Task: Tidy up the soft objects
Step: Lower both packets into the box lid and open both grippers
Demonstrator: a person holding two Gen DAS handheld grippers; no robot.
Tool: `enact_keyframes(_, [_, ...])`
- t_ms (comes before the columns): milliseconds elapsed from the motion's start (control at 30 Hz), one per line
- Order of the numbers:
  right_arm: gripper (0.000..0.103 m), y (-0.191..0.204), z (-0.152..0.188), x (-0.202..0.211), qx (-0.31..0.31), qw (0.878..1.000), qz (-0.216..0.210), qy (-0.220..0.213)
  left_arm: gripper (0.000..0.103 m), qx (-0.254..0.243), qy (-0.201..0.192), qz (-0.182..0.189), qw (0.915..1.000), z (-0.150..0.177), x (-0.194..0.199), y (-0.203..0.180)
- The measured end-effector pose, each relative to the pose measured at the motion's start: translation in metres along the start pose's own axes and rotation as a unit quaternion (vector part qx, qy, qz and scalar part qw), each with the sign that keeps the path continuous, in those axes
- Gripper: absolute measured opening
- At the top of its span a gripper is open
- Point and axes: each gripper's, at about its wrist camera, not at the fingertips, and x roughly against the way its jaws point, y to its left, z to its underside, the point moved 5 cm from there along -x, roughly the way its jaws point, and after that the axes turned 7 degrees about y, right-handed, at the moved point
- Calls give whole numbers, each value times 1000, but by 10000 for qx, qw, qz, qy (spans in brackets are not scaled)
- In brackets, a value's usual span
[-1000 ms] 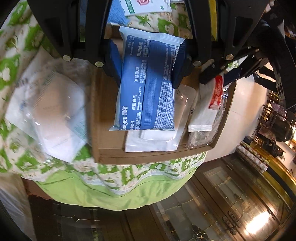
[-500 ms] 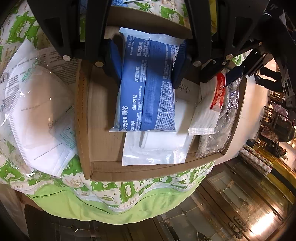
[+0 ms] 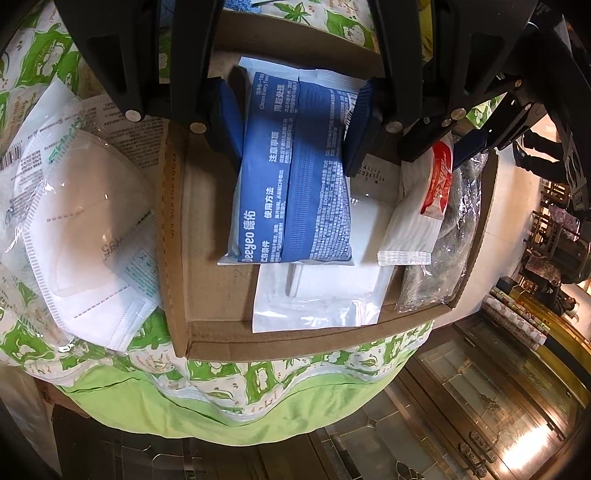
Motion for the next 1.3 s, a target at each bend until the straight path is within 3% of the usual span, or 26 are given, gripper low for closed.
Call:
enact_keyframes(700, [50, 0, 3, -3, 84, 9999, 98, -33, 59, -84, -51, -49, 9999, 2, -2, 0])
enact_keyframes(800, [51, 0, 2, -3, 112, 9999, 95, -79, 65, -112, -46, -79, 9999, 3, -2, -1])
enact_keyframes(900, [58, 1, 3, -1, 144, 9998, 64, -139, 74, -97, -7, -73, 9999, 3, -1, -2])
enact_keyframes(967, [67, -1, 3, 3, 52, 9997, -90, -209, 74, -80, 25, -42, 10000, 4, 0, -1])
enact_keyframes(1133, [69, -9, 10, 21, -181, 9986, -359, -334, 75, 46, 107, 21, 9999, 11, 14, 6])
enact_keyframes(1233, [81, -13, 20, 38, -292, 9975, -420, -484, 79, 115, 118, 127, 9998, 19, 27, 10])
enact_keyframes(1300, [81, -14, 28, 45, -309, 9968, -511, -537, 79, 70, 38, 43, 10000, 28, 42, 12])
